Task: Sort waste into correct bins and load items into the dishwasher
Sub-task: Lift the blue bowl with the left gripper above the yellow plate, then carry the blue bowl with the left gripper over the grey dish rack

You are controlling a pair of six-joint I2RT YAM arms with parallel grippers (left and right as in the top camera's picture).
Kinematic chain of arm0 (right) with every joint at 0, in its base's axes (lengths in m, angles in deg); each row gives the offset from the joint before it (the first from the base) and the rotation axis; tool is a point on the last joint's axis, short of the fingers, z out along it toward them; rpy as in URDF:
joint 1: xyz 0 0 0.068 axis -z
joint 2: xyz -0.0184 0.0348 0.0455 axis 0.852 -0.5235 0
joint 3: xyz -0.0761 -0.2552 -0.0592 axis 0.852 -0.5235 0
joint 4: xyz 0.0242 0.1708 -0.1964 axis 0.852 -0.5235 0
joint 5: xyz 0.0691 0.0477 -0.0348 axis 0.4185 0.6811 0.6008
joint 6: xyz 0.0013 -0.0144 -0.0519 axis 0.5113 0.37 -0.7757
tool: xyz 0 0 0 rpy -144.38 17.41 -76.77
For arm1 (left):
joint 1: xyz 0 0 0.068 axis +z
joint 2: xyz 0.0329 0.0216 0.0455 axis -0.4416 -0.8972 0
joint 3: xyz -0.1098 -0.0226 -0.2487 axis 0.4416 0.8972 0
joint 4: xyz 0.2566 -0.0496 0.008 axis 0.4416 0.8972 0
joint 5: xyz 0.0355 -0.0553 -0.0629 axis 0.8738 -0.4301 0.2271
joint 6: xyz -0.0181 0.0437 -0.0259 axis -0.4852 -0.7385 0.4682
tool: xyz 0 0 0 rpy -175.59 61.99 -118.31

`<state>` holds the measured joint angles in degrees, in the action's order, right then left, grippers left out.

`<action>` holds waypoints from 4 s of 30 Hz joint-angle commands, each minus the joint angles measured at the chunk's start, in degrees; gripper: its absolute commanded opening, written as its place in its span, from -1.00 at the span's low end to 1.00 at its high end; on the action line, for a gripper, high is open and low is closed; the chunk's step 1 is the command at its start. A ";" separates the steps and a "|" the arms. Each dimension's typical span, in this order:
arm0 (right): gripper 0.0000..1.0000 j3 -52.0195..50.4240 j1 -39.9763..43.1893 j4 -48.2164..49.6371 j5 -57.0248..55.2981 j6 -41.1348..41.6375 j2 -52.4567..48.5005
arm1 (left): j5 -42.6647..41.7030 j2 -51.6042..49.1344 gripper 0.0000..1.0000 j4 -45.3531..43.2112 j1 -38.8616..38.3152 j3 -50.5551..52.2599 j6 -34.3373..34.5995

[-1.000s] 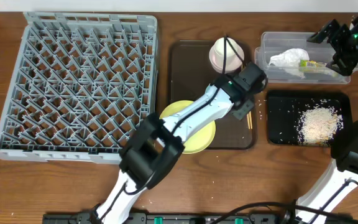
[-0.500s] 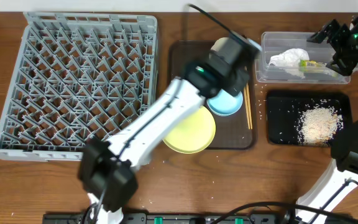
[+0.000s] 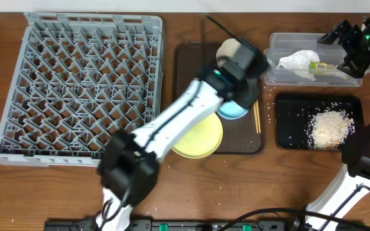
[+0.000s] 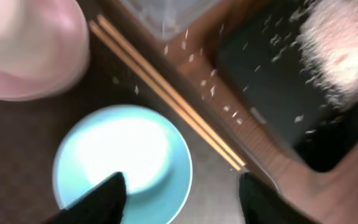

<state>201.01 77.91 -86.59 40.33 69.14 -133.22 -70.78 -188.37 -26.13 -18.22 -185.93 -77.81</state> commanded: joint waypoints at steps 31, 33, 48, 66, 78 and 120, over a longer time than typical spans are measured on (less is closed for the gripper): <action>0.98 0.22 0.37 0.02 0.46 0.61 1.68 | 8.74 -13.81 0.24 0.98 -4.90 0.61 0.00; 0.98 0.22 0.37 0.02 0.44 0.61 1.70 | 8.70 -14.86 0.19 1.25 -4.90 0.61 0.33; 0.99 0.22 0.37 0.00 0.46 0.61 1.68 | 8.66 -14.69 -0.85 -0.37 -4.90 0.46 1.42; 0.99 0.22 0.37 0.02 0.46 0.61 1.68 | -23.12 -11.41 -0.85 -7.08 3.76 0.26 12.79; 0.98 0.22 0.37 0.00 0.44 0.61 1.68 | -35.93 -11.37 -0.85 -7.45 13.64 0.20 17.57; 0.98 0.22 0.37 0.00 0.46 0.63 1.68 | -45.29 2.40 -0.85 -13.86 47.80 -1.66 28.94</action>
<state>201.01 77.91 -86.59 40.35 69.14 -133.20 -114.95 -186.25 -39.88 27.75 -186.32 -50.21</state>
